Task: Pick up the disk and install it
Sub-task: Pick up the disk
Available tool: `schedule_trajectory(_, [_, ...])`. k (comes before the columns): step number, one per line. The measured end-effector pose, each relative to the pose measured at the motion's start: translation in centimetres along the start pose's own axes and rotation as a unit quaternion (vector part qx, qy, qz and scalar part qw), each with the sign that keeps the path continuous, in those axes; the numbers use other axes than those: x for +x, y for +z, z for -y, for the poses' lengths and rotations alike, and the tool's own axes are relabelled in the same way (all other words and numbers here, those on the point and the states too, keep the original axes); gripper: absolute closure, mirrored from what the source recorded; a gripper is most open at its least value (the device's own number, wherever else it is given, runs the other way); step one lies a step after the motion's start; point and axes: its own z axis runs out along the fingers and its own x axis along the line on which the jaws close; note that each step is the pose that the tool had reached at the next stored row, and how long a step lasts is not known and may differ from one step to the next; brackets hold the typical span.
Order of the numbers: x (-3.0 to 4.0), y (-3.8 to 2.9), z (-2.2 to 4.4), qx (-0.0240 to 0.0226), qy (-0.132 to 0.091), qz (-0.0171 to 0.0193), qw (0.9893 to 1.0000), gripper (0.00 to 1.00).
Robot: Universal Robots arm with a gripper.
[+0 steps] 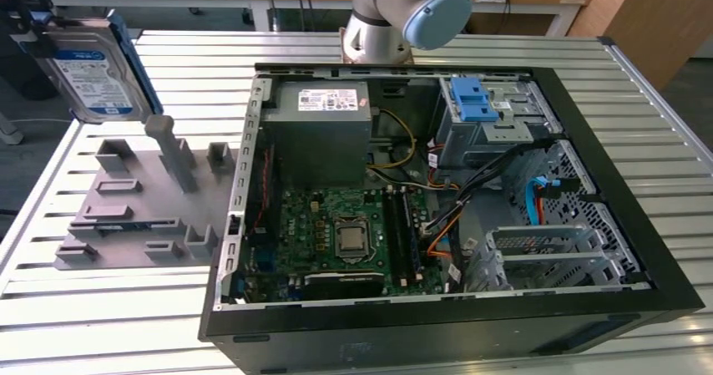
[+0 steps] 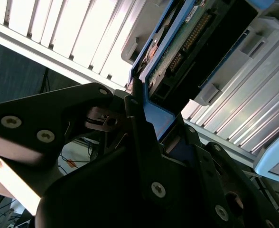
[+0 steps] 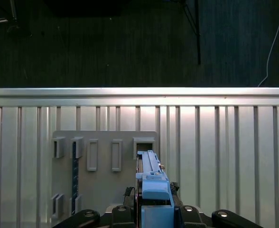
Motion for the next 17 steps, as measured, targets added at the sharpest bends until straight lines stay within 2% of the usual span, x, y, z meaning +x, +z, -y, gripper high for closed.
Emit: schedule_trajectory(17, [-0.01,-1.0,-0.02,0.0,0.0,0.0,1.0,0.64])
